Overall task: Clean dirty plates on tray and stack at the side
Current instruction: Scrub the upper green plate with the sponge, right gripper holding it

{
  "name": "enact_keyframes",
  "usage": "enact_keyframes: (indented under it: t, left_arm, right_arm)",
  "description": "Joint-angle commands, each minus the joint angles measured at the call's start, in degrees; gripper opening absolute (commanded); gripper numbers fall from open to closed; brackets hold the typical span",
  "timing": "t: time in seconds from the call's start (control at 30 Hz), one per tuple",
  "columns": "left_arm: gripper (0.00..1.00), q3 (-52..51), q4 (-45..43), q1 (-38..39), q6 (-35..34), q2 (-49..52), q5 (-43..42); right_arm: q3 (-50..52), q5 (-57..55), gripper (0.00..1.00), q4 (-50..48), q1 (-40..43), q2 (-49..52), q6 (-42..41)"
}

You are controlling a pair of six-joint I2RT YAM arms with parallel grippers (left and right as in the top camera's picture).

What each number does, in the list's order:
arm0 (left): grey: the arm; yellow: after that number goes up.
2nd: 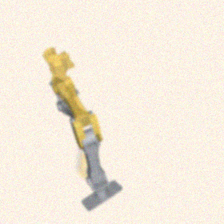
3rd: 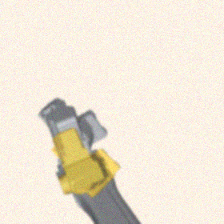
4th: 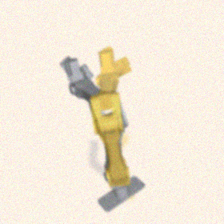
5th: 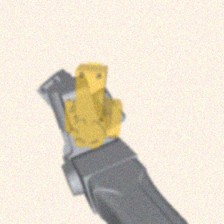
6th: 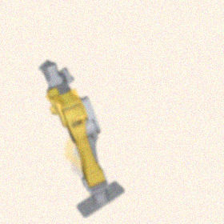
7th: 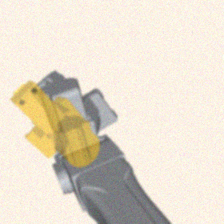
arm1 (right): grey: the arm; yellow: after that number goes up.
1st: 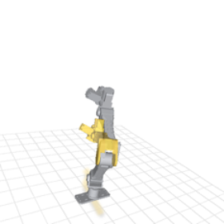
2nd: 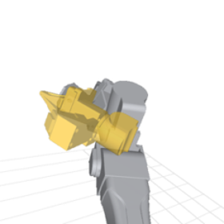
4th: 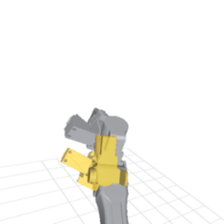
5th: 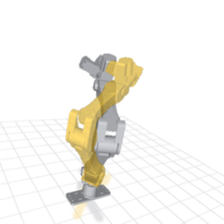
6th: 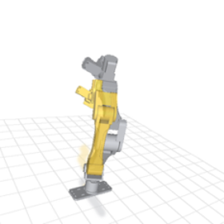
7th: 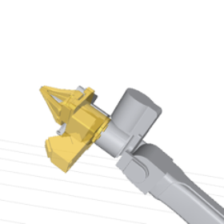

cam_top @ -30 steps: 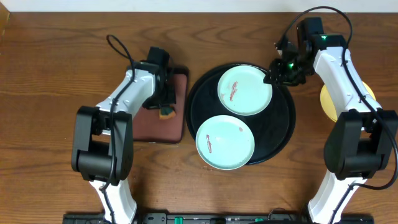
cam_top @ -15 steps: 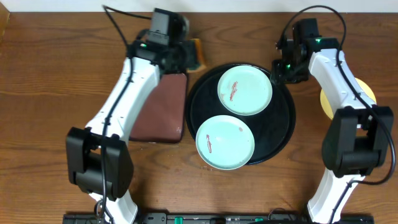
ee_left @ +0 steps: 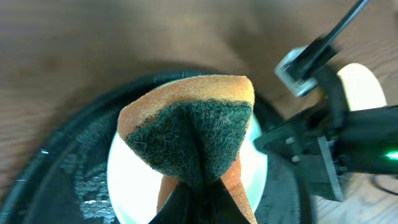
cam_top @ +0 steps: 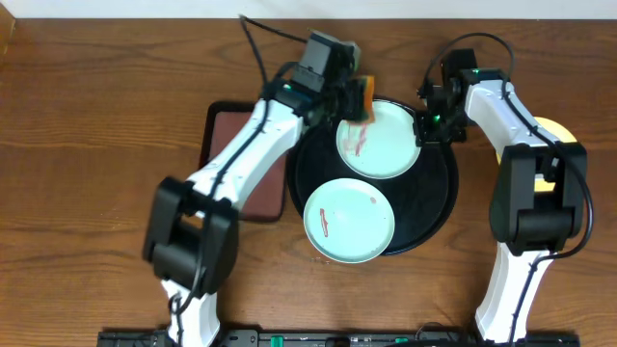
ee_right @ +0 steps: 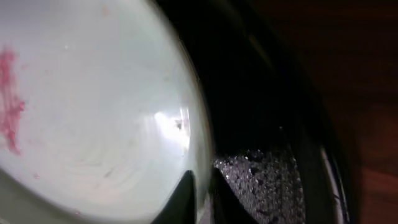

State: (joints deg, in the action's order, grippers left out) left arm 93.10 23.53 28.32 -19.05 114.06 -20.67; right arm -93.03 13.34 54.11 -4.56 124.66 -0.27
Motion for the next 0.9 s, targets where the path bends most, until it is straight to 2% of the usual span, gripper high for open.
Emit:
enact_keyframes:
  t: [0.0,0.23,0.5,0.6,0.67,0.87]
  left_arm:
    - [0.07,0.46,-1.44,1.84,0.76,3.21,-0.35]
    - [0.07,0.46,-5.07,4.87,0.70,9.62,-0.35]
    - [0.08,0.46,-7.02,6.82,-4.48,16.50,-0.39]
    - [0.08,0.46,-6.69,6.58,-3.93,17.99,-0.26]
    - [0.07,0.46,-4.94,5.92,-2.56,18.58,2.95]
    - [0.07,0.55,4.31,4.46,5.27,16.83,22.47]
  right_arm:
    - [0.81,1.09,0.01,-0.04,-0.48,1.99,0.07]
    - [0.81,0.98,0.01,1.18,-1.36,1.99,0.76]
    - [0.81,0.17,0.01,1.22,-2.54,1.99,0.74]
    - [0.81,0.17,0.01,1.29,-2.60,1.99,0.70]
    - [0.81,0.17,0.01,1.42,-2.69,1.99,0.57]
    - [0.81,-1.70,0.01,1.86,-2.67,1.99,0.24]
